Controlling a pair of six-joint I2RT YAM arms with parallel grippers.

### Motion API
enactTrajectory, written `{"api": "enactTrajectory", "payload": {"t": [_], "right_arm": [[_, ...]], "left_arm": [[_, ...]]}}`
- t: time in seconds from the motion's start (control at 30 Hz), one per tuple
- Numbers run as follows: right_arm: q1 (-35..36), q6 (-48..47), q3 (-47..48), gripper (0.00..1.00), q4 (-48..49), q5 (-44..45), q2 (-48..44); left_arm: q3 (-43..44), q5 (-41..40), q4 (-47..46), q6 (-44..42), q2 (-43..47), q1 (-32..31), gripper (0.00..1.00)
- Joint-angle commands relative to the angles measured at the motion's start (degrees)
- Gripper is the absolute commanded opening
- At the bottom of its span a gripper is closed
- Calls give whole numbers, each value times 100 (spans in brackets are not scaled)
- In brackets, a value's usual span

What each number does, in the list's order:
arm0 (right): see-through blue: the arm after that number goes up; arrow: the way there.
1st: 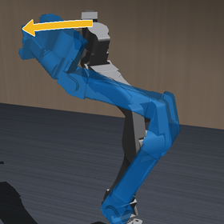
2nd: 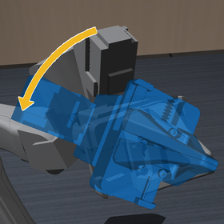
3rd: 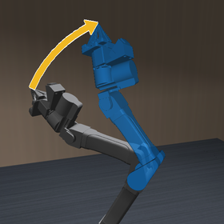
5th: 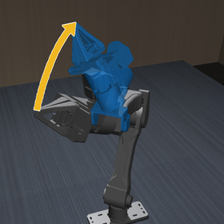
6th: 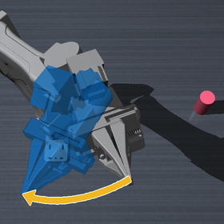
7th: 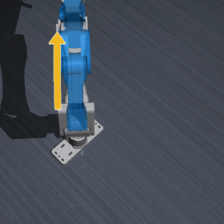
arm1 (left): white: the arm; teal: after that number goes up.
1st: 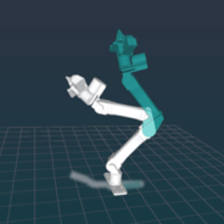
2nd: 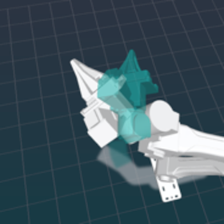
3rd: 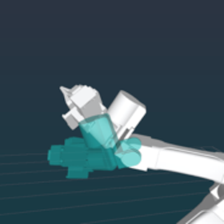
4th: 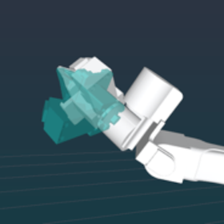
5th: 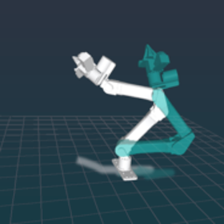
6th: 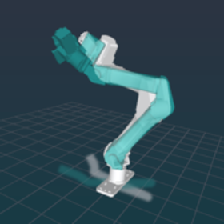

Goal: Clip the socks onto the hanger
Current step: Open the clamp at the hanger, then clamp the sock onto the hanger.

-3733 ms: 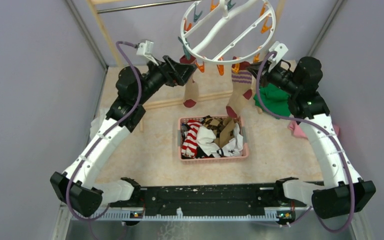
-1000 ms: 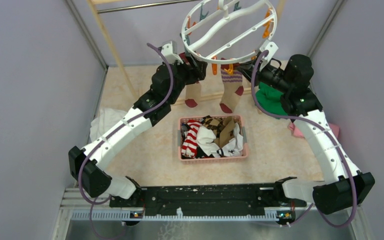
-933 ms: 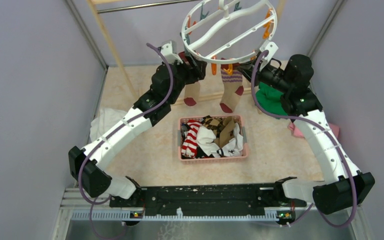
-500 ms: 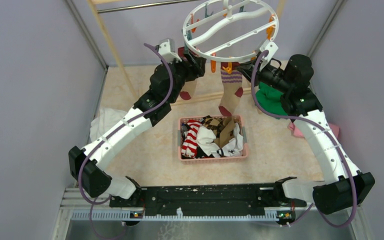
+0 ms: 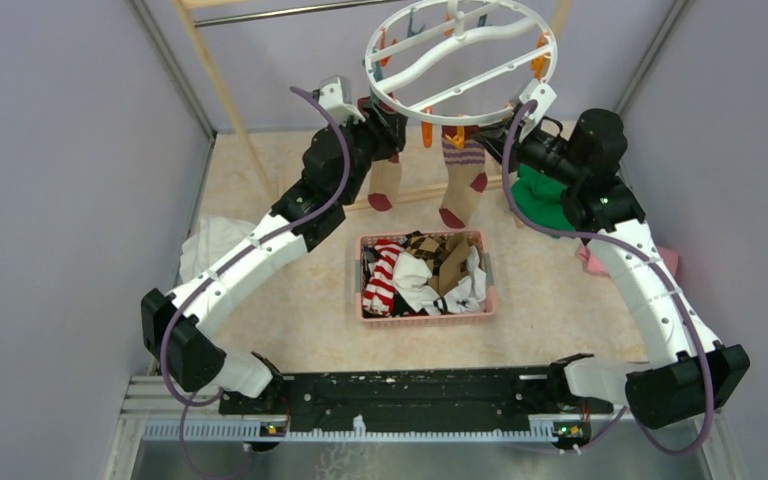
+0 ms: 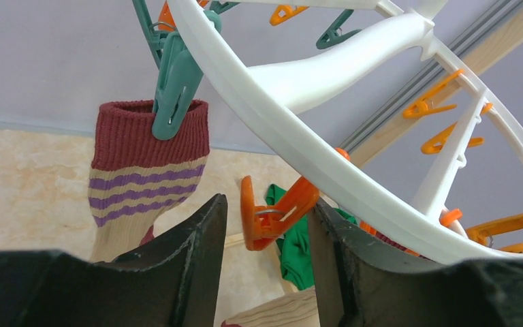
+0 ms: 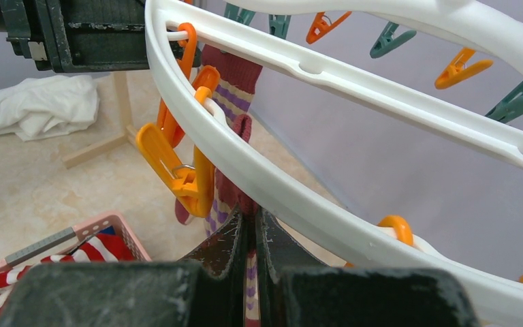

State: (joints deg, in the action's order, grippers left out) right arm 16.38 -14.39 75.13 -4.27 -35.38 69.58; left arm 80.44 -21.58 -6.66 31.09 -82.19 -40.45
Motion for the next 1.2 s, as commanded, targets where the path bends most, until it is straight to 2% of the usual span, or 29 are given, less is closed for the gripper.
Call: {"api": "enactTrajectory", "payload": {"t": [0.0, 0.27, 0.43, 0.67, 0.97, 1.17], "right_arm": [[68, 15, 165, 0, 182, 33, -46], [67, -19, 81, 0, 108, 66, -119], [73, -54, 9, 0, 46, 83, -198], [67, -110, -166, 0, 6, -125, -335], [99, 92, -1124, 0, 187, -198, -919], [613, 55, -1510, 0, 617, 180, -1078]], "left_arm": [[54, -41, -391, -94, -14, -23, 50], [64, 102, -393, -75, 34, -21, 22], [90, 143, -355, -29, 61, -16, 14], [99, 170, -323, 34, 126, -21, 12], [69, 271, -316, 113, 194, -16, 11], [44, 355, -338, 125, 213, -20, 11]]}}
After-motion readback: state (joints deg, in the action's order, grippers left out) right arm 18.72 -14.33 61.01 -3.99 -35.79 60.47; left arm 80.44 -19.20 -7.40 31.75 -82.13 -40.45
